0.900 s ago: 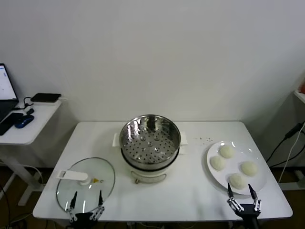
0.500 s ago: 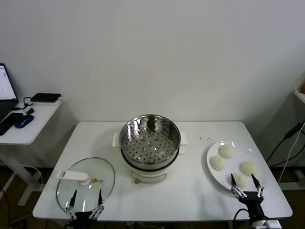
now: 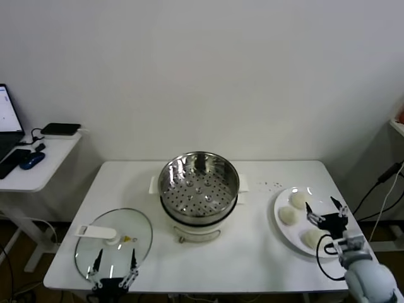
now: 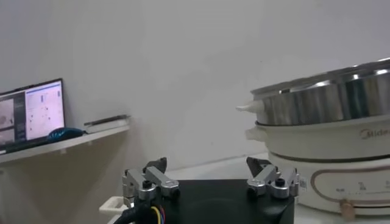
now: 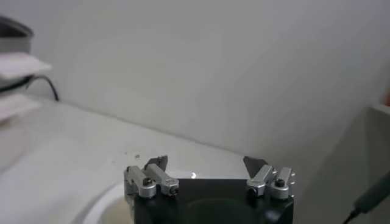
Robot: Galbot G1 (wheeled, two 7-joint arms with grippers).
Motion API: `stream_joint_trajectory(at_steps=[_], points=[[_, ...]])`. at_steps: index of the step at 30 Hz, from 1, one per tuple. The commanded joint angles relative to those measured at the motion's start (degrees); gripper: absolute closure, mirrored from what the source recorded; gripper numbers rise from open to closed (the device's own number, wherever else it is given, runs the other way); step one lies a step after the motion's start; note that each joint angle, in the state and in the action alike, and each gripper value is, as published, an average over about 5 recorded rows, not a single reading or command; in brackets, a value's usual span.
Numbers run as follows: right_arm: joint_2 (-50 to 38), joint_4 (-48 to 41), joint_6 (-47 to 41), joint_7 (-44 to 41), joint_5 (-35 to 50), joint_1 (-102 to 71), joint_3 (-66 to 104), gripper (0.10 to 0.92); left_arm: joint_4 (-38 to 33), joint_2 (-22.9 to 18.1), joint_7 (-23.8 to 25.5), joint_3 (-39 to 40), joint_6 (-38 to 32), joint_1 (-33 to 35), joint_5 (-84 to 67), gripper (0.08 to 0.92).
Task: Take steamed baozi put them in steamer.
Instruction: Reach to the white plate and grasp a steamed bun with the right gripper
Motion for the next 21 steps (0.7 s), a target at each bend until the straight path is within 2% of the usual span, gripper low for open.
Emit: stream_joint_trajectory(at_steps=[1, 6, 12, 21], points=[[-15.99, -0.96, -18.56, -12.76, -6.32, 9.50, -4.75, 0.203, 0.33, 0.09, -0.02, -0.02, -0.10, -0.04, 0.47, 0.177], [-25.78, -3.35, -18.33, -23.43, -9.21, 12.29, -8.91, 0.203, 0.75, 0.30, -0.01, -0.11, -0.42, -0.27, 1.02, 0.177], [-33.90, -8.64, -11.90, -34.27, -12.54, 22.44, -19.85, 0.203, 1.99, 0.37, 0.02, 0.04, -0.87, -1.08, 2.10, 0.177], [-35.79, -19.44, 2.25, -51.72, -15.20, 56.71, -56.20, 0.203, 2.86, 0.28, 0.14, 0.32, -1.44, -1.57, 3.78, 0.177]])
